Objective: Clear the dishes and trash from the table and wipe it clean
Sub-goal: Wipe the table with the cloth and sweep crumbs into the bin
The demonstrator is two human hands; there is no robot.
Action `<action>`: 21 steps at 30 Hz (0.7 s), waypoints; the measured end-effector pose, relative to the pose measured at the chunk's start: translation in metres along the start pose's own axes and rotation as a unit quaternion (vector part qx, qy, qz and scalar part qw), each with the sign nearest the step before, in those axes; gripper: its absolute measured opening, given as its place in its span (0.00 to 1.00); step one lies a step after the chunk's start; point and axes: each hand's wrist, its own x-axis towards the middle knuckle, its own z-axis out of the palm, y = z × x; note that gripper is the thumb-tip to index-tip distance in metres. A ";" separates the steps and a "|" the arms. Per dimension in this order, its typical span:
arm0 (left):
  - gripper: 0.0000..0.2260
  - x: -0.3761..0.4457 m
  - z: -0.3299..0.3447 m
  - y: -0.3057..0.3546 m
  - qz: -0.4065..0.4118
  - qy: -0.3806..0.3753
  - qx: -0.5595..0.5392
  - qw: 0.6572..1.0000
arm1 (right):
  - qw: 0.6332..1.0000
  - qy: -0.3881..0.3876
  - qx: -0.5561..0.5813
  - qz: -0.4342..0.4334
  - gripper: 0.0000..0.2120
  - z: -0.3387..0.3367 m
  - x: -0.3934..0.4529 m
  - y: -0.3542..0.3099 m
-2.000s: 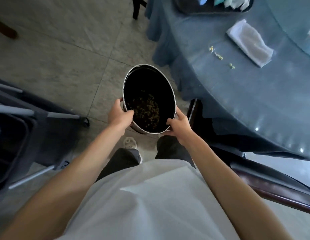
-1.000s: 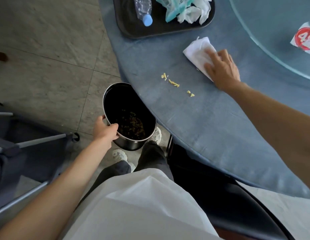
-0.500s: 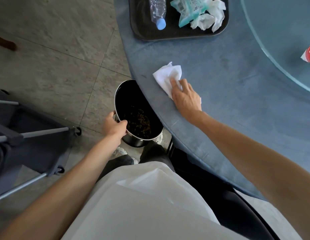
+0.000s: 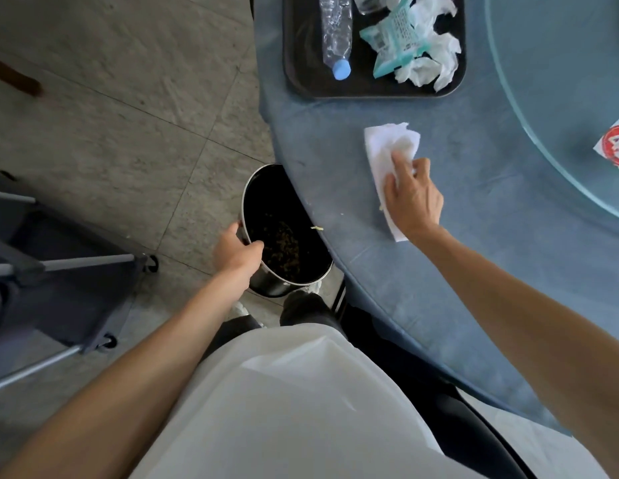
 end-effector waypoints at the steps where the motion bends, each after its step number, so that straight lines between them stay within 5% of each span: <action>1: 0.25 0.000 0.001 -0.001 -0.001 0.000 0.003 1.000 | 1.000 -0.006 -0.010 0.016 0.22 0.001 0.002 0.001; 6: 0.24 0.000 0.001 -0.005 0.004 0.010 0.002 1.000 | 0.999 -0.052 -0.016 0.002 0.29 0.030 -0.036 -0.040; 13: 0.23 -0.001 -0.003 -0.010 0.014 0.005 -0.006 1.000 | 0.966 -0.160 -0.030 -0.200 0.31 0.064 -0.101 -0.106; 17: 0.23 -0.001 -0.010 -0.015 0.011 0.003 -0.011 1.000 | 0.988 -0.048 0.092 -0.110 0.26 0.043 -0.081 -0.100; 21: 0.22 -0.002 -0.011 -0.015 0.011 0.019 -0.006 1.000 | 0.996 0.042 0.076 -0.013 0.22 0.015 -0.031 -0.065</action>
